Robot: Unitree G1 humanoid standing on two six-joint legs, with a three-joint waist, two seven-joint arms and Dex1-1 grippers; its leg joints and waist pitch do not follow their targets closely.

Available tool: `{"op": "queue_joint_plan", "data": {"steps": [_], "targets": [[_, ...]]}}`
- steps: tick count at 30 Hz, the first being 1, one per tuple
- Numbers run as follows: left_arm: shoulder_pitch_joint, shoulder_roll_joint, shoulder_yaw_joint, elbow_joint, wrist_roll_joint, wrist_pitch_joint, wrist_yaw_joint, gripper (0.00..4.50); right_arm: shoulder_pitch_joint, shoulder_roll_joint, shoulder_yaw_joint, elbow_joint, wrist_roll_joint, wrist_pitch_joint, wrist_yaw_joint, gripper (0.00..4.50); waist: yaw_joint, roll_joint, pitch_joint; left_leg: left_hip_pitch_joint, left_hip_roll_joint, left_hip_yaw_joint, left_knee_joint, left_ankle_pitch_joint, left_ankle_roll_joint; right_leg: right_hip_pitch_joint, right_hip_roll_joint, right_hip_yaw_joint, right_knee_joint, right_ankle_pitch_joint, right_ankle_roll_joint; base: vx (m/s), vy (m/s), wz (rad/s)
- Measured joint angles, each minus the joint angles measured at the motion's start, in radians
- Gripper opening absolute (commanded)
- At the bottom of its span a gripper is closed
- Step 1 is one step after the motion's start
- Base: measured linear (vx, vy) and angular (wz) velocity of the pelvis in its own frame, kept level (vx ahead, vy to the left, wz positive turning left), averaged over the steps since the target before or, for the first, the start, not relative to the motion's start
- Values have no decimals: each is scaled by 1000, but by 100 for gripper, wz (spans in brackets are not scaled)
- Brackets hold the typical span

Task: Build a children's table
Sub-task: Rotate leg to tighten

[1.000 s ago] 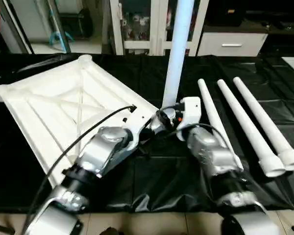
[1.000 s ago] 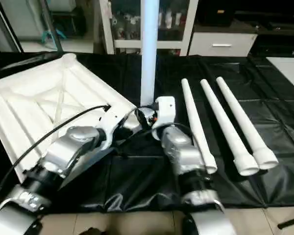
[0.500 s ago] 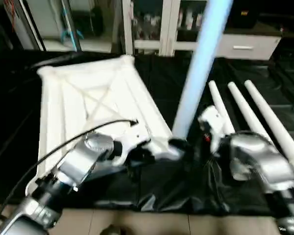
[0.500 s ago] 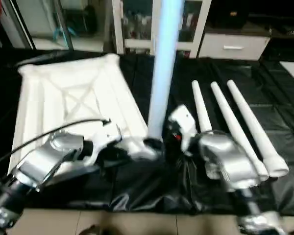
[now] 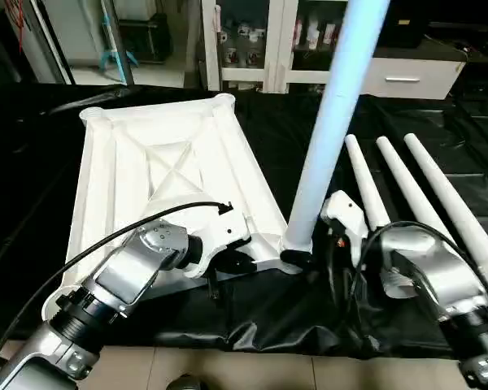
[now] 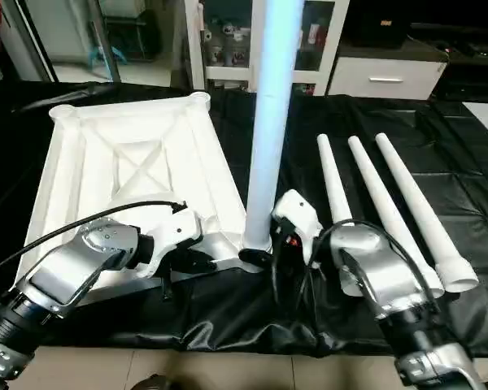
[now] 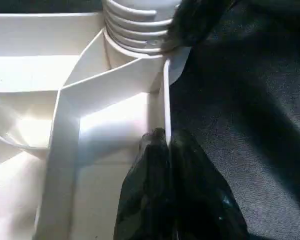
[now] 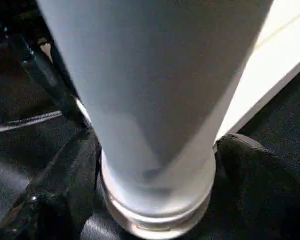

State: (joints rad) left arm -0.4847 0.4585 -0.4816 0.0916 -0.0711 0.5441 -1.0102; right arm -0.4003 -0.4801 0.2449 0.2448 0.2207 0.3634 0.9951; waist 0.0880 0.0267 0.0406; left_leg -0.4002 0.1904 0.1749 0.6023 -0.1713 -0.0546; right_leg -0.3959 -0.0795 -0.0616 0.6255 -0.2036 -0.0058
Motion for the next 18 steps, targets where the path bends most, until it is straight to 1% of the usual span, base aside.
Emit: {"op": "queue_joint_plan", "data": {"steps": [2,5,7,8,15,18], "targets": [[0,1,0,0,2,0,0,0,0,6,0,3,0,-1,8,351,-1,0,0,0,0,0,0,0,0,0,0,0,1,0,0,0,0,0],[0,0,1,0,5,0,0,0,0,10,0,11,0,-6,12,309,-1,0,0,0,0,0,0,0,0,0,0,0,1,0,0,0,0,0],[0,1,1,0,6,0,1,0,0,13,0,12,0,-12,13,305,-1,0,0,1,0,0,0,0,0,0,0,0,1,0,0,0,0,0],[0,1,1,0,7,0,1,0,0,13,0,15,1,-16,14,288,-1,0,0,1,0,0,0,0,0,0,0,0,1,0,0,0,0,0],[1,1,1,0,8,0,1,0,6,24,-3,16,-1,-21,3,279,-3,-1,0,2,0,0,0,0,0,0,0,0,2,0,0,0,0,0],[2,-7,15,8,9,12,23,0,8,70,-18,33,-9,-24,-62,277,-10,0,-1,4,1,0,0,0,0,1,1,0,2,1,-1,0,0,0]]}}
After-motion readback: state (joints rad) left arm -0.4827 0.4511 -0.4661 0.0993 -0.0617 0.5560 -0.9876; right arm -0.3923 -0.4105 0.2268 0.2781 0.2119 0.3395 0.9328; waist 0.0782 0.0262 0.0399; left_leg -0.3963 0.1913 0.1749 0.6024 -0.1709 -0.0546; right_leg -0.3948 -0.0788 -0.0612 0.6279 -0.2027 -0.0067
